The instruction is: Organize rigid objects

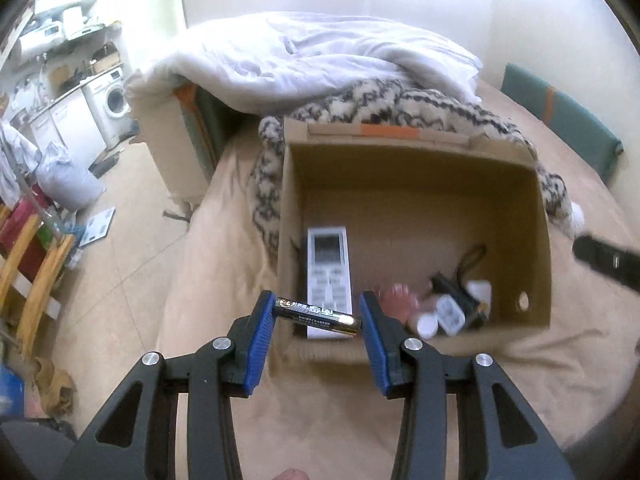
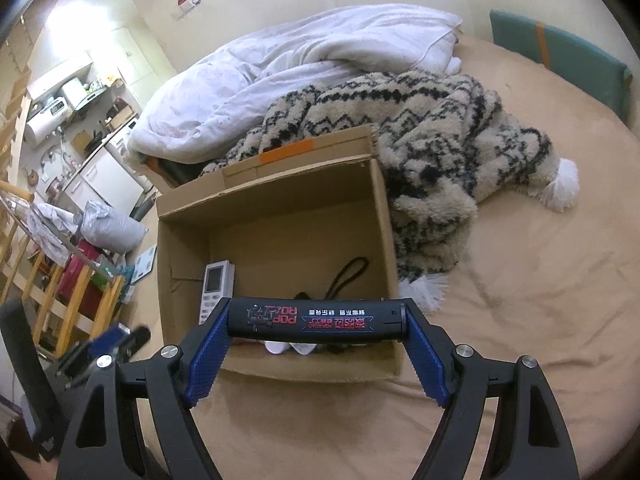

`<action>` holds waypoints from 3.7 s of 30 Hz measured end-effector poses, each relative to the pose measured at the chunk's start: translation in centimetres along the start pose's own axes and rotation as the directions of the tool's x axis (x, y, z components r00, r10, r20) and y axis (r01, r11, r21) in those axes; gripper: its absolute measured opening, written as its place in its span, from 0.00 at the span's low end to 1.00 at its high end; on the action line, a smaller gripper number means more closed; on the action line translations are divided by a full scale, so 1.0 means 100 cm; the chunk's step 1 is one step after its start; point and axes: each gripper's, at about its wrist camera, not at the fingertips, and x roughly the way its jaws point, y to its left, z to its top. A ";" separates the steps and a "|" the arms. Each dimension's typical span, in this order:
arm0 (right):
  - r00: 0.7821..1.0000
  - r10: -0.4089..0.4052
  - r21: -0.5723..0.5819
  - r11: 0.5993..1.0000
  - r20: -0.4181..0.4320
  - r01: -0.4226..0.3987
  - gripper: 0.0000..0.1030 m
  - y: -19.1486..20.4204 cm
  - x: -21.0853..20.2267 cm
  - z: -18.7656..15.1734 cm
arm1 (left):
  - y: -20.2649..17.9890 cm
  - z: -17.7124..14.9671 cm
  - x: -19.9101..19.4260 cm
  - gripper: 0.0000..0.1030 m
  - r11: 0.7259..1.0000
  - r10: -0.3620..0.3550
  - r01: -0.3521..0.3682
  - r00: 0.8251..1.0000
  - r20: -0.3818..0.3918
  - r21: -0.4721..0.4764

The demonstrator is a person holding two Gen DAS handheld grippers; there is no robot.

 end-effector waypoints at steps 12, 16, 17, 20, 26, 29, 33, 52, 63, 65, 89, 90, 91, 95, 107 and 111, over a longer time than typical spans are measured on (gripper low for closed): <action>1.000 0.011 0.080 0.997 -0.028 -0.009 0.83 -0.013 0.035 0.017 | -0.070 0.048 0.082 0.38 0.991 0.128 -0.121 0.983 -0.128 0.062; 1.000 0.023 0.076 0.997 -0.021 -0.021 0.83 -0.015 0.041 0.023 | -0.081 0.059 0.101 0.38 0.991 0.132 -0.131 0.977 -0.168 0.016; 1.000 0.007 0.063 0.998 -0.017 -0.006 0.83 -0.014 0.043 0.025 | -0.083 0.062 0.108 0.38 0.989 0.148 -0.151 0.972 -0.184 -0.001; 1.000 -0.013 0.057 0.998 -0.020 0.014 0.83 -0.014 0.050 0.027 | -0.083 0.067 0.120 0.38 0.981 0.176 -0.188 0.962 -0.208 -0.042; 0.999 -0.046 0.045 0.998 -0.027 0.048 0.83 -0.013 0.055 0.028 | -0.083 0.065 0.131 0.38 0.967 0.241 -0.253 0.943 -0.229 -0.023; 0.999 -0.037 0.066 0.997 -0.020 0.039 0.83 -0.016 0.051 0.030 | -0.081 0.068 0.131 0.38 0.961 0.263 -0.275 0.940 -0.219 -0.027; 0.998 -0.063 0.046 0.997 0.019 0.062 0.83 -0.013 0.043 0.033 | -0.082 0.070 0.130 0.38 0.960 0.270 -0.280 0.940 -0.209 -0.021; 0.997 0.071 0.084 0.994 -0.026 -0.069 0.83 -0.011 0.056 0.032 | -0.087 0.069 0.155 0.52 0.961 0.272 -0.278 0.936 -0.222 0.008; 0.995 0.091 0.073 0.993 0.027 -0.093 1.00 -0.012 0.047 0.035 | -0.080 0.070 0.137 0.82 0.931 0.306 -0.341 0.924 -0.230 -0.131; 0.996 0.080 0.060 0.995 0.037 -0.082 1.00 -0.010 0.044 0.035 | -0.075 0.068 0.128 0.83 0.932 0.296 -0.330 0.930 -0.216 -0.147; 0.975 0.099 -0.159 0.985 0.199 -0.067 1.00 0.047 -0.022 -0.023 | -0.018 0.003 -0.005 0.83 0.938 0.236 -0.241 0.970 -0.049 -0.249; 0.974 0.092 -0.160 0.985 0.207 -0.059 1.00 0.048 -0.026 -0.026 | -0.018 0.002 -0.009 0.83 0.941 0.238 -0.239 0.971 -0.033 -0.240; 0.972 0.090 -0.159 0.986 0.219 -0.055 1.00 0.049 -0.030 -0.029 | -0.020 0.000 -0.016 0.83 0.945 0.242 -0.238 0.970 -0.011 -0.226; 0.957 0.075 -0.172 0.985 0.279 -0.027 1.00 0.053 -0.049 -0.038 | -0.027 -0.009 -0.040 0.83 0.949 0.261 -0.239 0.961 0.087 -0.205; 0.932 0.041 -0.213 0.976 0.361 0.040 1.00 0.052 -0.056 -0.059 | -0.028 -0.027 -0.062 0.83 0.926 0.308 -0.253 0.935 0.173 -0.279; 0.941 0.067 -0.212 0.977 0.333 0.006 1.00 0.055 -0.046 -0.059 | -0.023 -0.026 -0.052 0.83 0.928 0.272 -0.219 0.952 0.144 -0.303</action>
